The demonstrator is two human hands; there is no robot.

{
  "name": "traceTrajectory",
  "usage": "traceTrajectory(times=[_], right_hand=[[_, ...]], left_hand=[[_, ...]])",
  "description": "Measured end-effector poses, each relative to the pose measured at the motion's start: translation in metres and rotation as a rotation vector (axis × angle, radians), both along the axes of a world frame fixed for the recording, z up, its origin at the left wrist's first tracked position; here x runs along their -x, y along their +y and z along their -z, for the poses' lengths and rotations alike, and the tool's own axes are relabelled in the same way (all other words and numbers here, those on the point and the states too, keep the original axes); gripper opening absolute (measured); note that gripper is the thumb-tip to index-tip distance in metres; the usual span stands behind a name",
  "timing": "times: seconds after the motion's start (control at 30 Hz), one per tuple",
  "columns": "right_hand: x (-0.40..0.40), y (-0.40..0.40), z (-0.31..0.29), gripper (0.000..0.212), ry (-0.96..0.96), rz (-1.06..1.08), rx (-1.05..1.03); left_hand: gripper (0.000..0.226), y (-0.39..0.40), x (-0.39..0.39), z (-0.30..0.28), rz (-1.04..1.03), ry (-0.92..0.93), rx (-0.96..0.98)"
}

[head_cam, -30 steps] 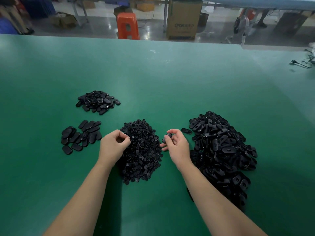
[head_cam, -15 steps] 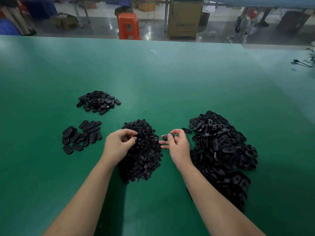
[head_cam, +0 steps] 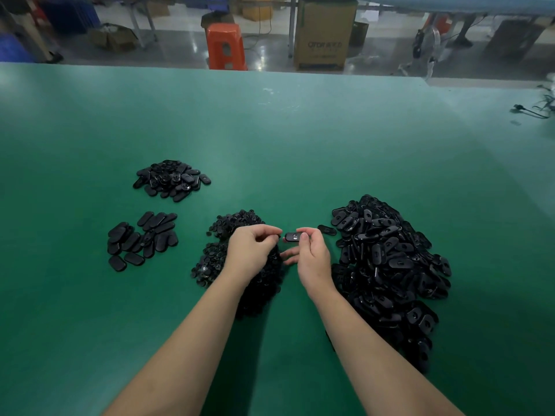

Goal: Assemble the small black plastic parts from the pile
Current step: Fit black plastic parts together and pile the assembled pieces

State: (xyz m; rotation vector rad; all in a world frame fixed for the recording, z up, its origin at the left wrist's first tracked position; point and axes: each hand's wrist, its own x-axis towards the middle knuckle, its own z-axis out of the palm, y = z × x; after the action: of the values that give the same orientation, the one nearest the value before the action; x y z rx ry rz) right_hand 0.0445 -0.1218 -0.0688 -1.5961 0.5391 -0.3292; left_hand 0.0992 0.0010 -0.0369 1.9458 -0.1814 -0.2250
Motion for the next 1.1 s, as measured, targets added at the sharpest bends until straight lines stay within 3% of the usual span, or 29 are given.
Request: traceTrajectory(times=[0.17, 0.4, 0.8, 1.1], right_hand=[[0.001, -0.001, 0.005, 0.019, 0.046, -0.010, 0.138], [0.002, 0.001, 0.003, 0.022, 0.068, -0.025, 0.152], [0.004, 0.000, 0.003, 0.024, 0.073, -0.042, 0.168], [0.004, 0.000, 0.001, 0.024, 0.068, -0.005, 0.120]], left_hand=[[0.019, -0.020, 0.003, 0.004, -0.045, 0.024, -0.071], [0.015, -0.027, 0.005, 0.006, -0.095, 0.135, -0.038], [0.007, -0.033, 0.004, -0.005, -0.103, 0.091, -0.151], [0.026, -0.030, 0.000, -0.002, -0.034, 0.055, -0.165]])
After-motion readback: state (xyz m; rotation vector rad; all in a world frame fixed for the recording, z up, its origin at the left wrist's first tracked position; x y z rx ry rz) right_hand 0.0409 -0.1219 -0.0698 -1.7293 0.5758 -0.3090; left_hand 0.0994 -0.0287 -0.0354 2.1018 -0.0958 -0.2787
